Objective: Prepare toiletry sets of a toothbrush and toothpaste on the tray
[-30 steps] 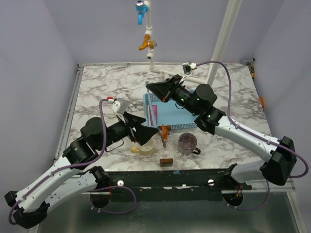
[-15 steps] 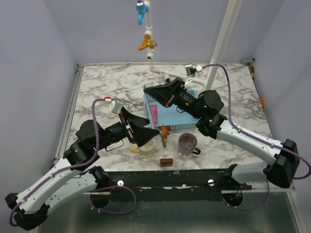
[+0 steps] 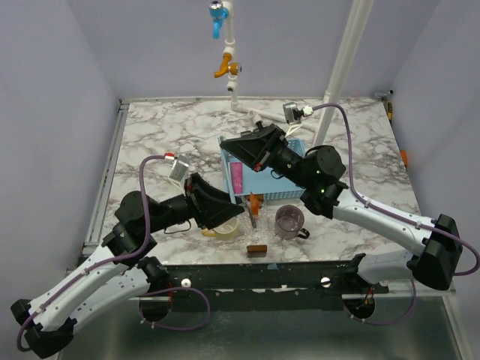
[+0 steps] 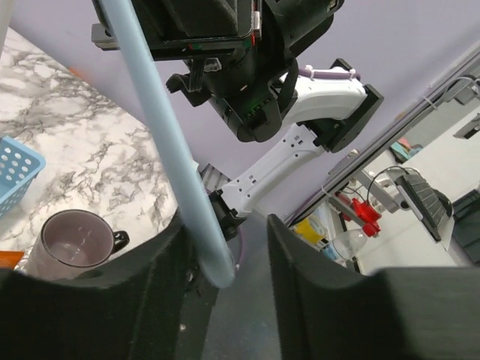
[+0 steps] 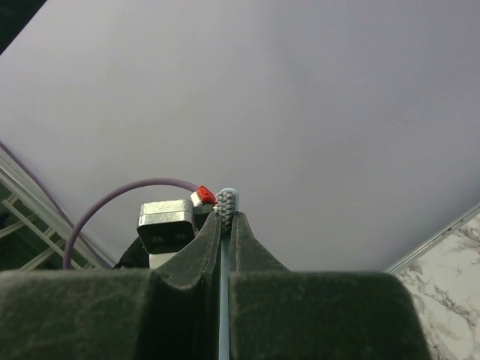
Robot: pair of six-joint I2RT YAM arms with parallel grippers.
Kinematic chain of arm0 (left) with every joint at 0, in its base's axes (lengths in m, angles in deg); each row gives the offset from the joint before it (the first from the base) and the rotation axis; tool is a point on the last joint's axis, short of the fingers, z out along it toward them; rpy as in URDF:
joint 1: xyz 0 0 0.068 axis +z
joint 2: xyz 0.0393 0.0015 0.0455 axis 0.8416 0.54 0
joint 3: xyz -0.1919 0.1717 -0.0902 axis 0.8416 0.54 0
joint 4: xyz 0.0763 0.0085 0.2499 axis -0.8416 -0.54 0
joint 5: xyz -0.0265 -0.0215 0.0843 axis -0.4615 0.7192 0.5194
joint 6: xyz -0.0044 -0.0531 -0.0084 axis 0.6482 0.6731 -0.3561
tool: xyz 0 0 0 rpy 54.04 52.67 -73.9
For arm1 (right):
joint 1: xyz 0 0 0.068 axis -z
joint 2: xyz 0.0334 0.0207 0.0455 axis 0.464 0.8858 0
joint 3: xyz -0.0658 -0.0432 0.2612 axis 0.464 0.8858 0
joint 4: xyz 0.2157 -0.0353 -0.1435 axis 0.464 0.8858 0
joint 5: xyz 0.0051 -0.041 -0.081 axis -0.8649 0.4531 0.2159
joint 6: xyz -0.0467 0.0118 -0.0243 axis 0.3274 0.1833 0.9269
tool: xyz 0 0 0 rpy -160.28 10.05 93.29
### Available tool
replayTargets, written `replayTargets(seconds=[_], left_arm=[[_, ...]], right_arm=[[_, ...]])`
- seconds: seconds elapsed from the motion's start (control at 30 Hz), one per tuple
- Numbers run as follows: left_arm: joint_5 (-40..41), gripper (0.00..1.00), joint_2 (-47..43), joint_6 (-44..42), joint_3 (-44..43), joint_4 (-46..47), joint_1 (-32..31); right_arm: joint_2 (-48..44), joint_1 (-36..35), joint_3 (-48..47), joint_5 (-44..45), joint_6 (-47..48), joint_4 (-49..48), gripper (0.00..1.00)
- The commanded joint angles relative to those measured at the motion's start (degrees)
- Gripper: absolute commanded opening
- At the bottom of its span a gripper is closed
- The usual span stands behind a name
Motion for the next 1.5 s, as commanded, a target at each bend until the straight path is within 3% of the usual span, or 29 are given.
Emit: replayTargets(seconds=[0.0,0.3,0.37,0.47,0.63,0.93,1.2,1.47], left_arm=[[-3.23,0.36,-1.2,2.25,1.79,4.65,0.63],[-4.13,0.0,-1.11,3.4,2.15,6.06,1.59],[-3.65,0.0,-1.39,3.4,2.23,5.57,1.96],[-1.78,0.0,-2.49,2.83,2.41,3.84,2.68],[1.62,0.0,-4.3,0.51,2.01,-0.91,4.04],[8.58,0.0,-7.56,-5.0,0.5,-11.7,4.59],[10.73,0.0,-9.4,-9.88,-1.87,-20.01,4.68],[11.25,0.0,-12.67,-12.23,-1.3,-23.88,4.7]], right_arm=[[-1.86,-0.63,0.89,0.85,0.0,-2.41,0.0],[-2.62,-0.81,1.5,-0.1,1.66,-0.54,0.0],[-2.91,-0.86,1.37,-0.4,2.54,1.16,0.03],[-3.65,-0.85,0.02,0.32,4.93,8.24,0.27],[-6.61,-0.82,-1.55,5.74,10.67,21.91,0.49],[-14.69,-0.76,-4.13,24.02,19.24,49.81,0.59],[-10.72,0.07,-10.2,39.76,21.18,76.56,0.58],[-7.85,10.68,-5.64,38.59,22.61,81.74,0.58]])
